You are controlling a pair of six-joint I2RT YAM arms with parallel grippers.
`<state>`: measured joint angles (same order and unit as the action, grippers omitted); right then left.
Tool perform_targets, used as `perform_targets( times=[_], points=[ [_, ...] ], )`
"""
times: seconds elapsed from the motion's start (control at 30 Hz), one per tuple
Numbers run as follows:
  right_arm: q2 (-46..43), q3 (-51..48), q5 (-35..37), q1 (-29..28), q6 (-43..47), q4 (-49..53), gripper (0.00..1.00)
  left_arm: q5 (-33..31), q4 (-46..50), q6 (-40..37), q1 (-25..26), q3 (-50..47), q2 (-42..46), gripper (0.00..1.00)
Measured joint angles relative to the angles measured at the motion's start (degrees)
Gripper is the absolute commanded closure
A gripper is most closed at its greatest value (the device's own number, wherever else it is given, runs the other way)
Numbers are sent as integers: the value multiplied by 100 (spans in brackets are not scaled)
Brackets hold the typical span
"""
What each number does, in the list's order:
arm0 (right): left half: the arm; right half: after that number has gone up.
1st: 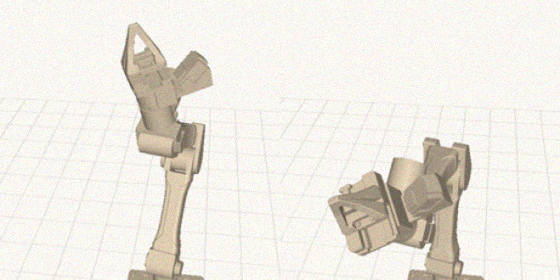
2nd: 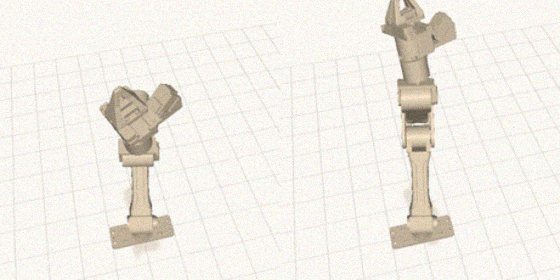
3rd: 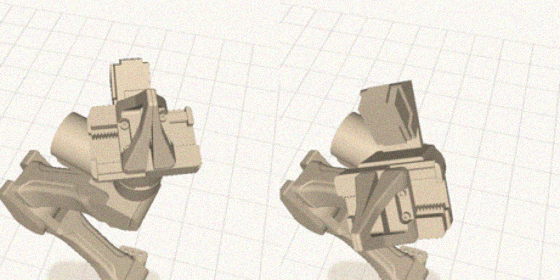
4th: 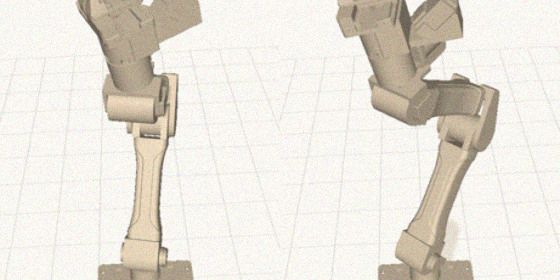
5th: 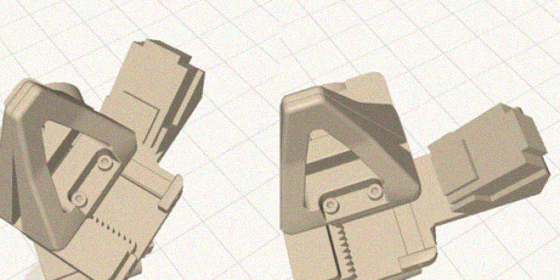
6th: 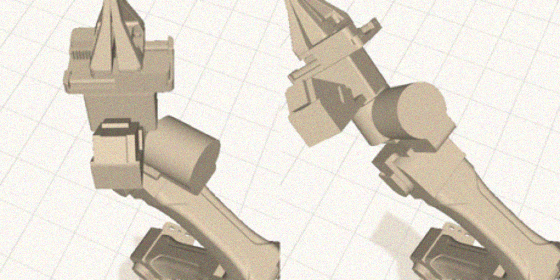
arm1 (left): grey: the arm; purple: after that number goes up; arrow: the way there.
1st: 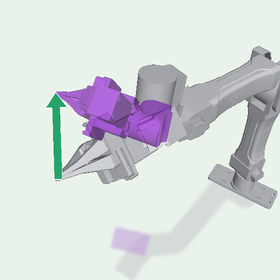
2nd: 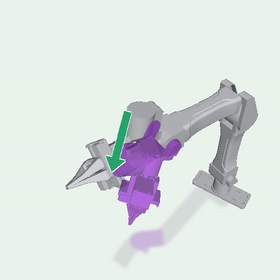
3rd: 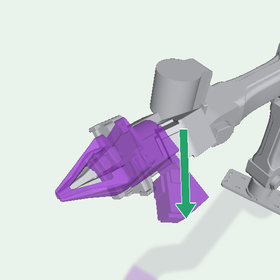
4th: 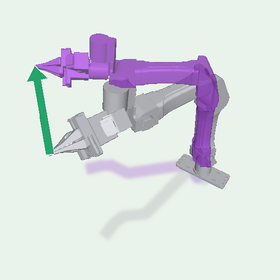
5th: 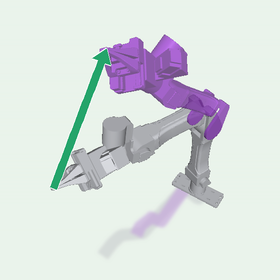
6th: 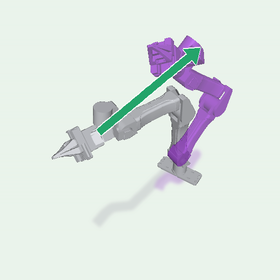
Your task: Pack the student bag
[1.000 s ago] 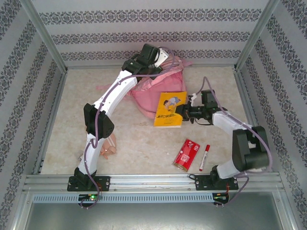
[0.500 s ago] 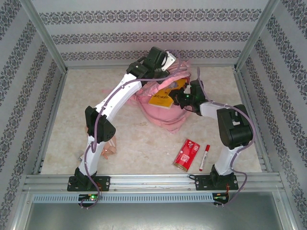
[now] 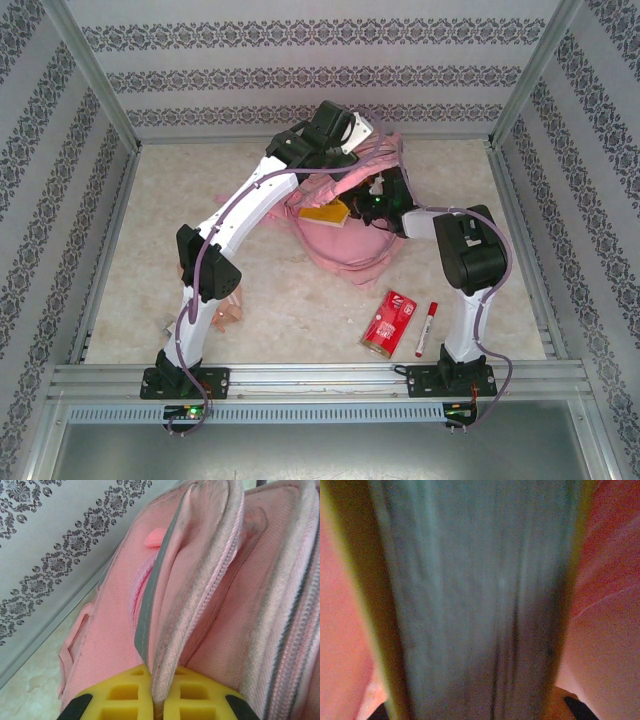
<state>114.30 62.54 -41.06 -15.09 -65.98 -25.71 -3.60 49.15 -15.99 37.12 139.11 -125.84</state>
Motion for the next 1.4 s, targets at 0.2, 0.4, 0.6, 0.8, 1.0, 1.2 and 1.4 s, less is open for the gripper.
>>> perform_targets(
  times=[0.2,0.4,0.6,0.8,1.0,1.2,1.4],
  points=[
    [282,238,-964,264,656,509,64,-4,2,-297,0,0,2,100],
    [328,522,-774,531,1493,1497,50,9,7,-417,-4,-2,2,100],
    [-575,173,260,540,2063,2247,48,33,0,-439,-4,-2,2,100],
    [-1884,-551,1058,402,2809,2664,51,48,-2,-435,-4,-2,2,100],
    [-2358,-1207,1134,-149,3373,2669,66,55,0,-435,-4,-2,2,100],
    [-2120,-1397,1176,-855,3434,2472,68,59,0,-435,-4,-2,2,100],
    [-1552,-1329,1777,-839,3445,2341,77,140,2,-433,-7,-2,2,100]
  ],
)
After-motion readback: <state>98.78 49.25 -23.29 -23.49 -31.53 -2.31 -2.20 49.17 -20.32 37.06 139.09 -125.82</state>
